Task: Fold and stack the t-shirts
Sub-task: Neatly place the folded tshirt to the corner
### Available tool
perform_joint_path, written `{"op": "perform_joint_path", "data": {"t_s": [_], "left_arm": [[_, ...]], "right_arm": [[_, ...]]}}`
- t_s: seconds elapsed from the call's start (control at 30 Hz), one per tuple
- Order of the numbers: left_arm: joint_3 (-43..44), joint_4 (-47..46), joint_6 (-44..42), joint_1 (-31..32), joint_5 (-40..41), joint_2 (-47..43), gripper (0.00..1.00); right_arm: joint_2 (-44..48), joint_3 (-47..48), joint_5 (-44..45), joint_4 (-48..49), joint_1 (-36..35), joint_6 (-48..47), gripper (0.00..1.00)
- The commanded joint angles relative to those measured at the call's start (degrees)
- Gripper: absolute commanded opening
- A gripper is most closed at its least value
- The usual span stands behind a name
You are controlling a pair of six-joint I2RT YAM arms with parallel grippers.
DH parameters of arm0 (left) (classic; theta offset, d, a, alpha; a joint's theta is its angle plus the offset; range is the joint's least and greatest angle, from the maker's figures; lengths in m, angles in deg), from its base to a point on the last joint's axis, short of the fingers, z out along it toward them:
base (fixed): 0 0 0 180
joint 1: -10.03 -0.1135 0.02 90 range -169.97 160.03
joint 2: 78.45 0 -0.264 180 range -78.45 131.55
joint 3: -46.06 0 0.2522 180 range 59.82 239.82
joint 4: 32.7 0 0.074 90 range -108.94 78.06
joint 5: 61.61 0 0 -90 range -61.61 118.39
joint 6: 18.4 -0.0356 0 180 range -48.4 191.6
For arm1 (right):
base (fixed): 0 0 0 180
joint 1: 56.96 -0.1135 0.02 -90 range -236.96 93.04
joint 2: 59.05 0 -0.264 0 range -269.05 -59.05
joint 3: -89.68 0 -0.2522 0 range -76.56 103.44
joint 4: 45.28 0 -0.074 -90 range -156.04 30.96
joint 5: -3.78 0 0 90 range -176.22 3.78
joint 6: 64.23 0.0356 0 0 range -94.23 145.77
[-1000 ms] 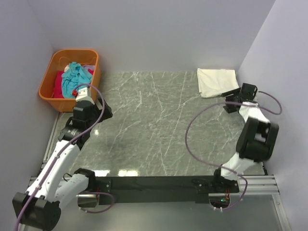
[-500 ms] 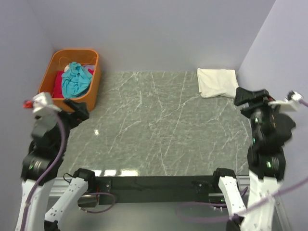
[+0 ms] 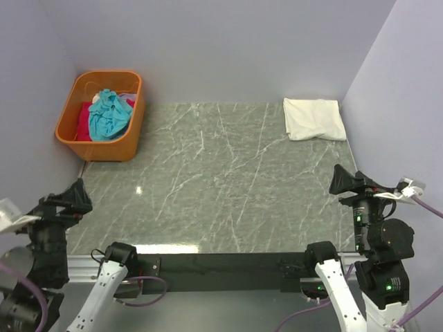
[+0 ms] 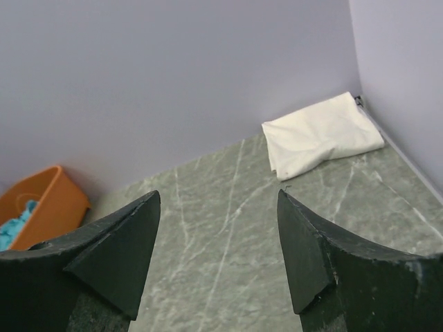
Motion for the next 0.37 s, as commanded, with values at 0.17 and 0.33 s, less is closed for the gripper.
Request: {"op": "perform_joint_path", "data": {"t_s": [0.17, 0.33], "left_arm": [[-3.9, -6.55, -0.39, 0.0, 3.42, -5.91, 0.99], [-6.01, -9.45, 0.05, 0.0, 5.09, -7.31, 0.99]], "right_arm": [[2.65, -3.45, 3.31, 5.61, -1.94, -4.73, 0.75], [3.19, -4.77, 3.14, 7.29, -2.21, -5.96, 0.75]]}}
